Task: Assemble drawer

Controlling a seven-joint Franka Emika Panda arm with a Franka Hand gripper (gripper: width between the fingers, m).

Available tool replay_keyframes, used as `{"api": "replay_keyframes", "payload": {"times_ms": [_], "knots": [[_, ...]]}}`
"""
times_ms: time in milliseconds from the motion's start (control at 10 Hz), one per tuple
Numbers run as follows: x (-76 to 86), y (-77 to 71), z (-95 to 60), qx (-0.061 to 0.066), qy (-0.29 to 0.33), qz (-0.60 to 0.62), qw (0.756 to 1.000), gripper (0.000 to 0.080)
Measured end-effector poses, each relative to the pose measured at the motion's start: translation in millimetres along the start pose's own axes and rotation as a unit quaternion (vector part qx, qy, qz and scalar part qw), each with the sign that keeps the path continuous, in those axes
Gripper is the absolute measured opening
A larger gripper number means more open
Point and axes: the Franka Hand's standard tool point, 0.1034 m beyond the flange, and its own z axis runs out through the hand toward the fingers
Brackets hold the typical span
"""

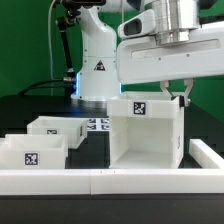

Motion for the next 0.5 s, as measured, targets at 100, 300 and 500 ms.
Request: {"api": "replay_keyframes", "payload": {"times_ms": [100,300,500], "knots": [[0.5,-2.1,-0.8,0.004,0.002,0.030,1.000,0.0038],[0.7,-4.4,-1.7,0.009,0.003,0.073,0.997,0.0038],[-0.4,-7.0,-1.3,0.007,-0.010,0.157,0.988,0.0038]]}}
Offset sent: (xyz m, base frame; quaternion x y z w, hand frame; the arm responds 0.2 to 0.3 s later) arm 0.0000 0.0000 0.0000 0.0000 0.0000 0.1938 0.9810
